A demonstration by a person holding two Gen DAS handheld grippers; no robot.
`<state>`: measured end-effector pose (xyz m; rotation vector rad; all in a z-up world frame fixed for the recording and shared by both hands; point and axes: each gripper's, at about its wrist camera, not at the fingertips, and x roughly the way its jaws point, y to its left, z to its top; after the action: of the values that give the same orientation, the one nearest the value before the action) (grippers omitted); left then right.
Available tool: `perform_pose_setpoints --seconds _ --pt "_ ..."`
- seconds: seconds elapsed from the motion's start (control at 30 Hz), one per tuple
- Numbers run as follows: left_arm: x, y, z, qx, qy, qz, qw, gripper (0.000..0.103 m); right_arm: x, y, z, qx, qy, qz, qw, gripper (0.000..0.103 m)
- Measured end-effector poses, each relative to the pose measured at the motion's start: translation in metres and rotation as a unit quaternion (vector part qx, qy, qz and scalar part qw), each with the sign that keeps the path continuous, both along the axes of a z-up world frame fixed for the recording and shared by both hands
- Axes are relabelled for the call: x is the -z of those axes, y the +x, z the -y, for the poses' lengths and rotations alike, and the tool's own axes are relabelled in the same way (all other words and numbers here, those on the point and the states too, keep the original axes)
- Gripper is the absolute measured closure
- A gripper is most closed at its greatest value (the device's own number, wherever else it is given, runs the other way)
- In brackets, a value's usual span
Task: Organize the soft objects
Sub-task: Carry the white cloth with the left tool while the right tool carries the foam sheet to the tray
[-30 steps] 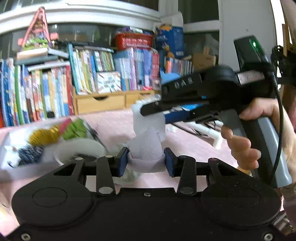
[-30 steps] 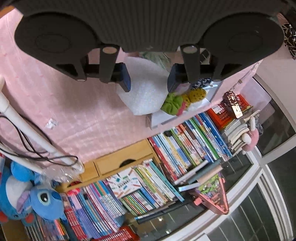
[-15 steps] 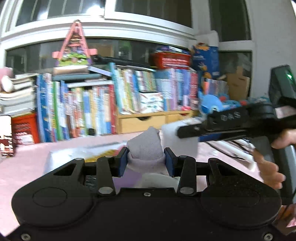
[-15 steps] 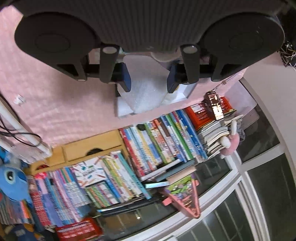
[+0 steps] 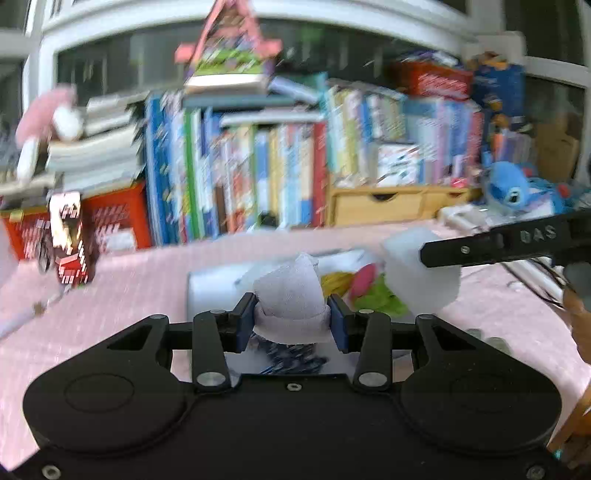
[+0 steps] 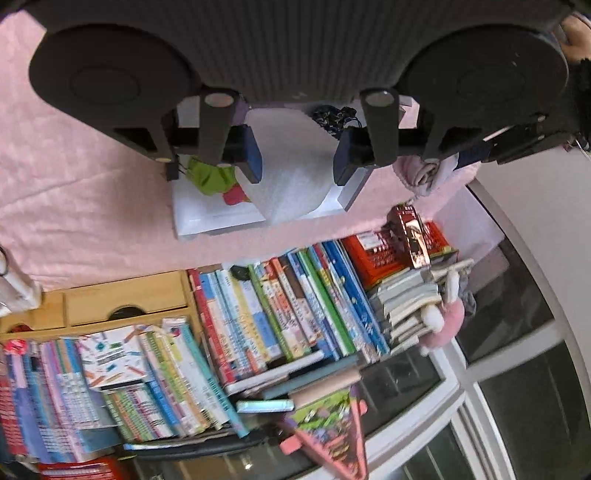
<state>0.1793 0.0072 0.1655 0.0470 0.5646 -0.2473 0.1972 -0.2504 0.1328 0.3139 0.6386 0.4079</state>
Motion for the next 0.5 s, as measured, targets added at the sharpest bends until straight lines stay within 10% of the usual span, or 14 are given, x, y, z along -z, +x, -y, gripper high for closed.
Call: perform_pose_setpoints --seconds 0.23,0.4,0.5 --pt "0.02 0.053 -0.028 -0.022 -0.04 -0.104 0.9935 0.063 0.014 0.036 -0.037 -0.026 -0.03 -0.043 0.998 0.056" --pt "0.046 0.101 -0.03 -0.036 -0.065 -0.229 0.9706 0.064 0.033 0.062 -0.059 -0.022 -0.069 -0.091 0.993 0.056" --pt "0.053 0.117 -0.027 -0.048 -0.055 -0.232 0.97 0.063 0.039 0.074 -0.066 -0.018 -0.082 -0.106 0.991 0.057"
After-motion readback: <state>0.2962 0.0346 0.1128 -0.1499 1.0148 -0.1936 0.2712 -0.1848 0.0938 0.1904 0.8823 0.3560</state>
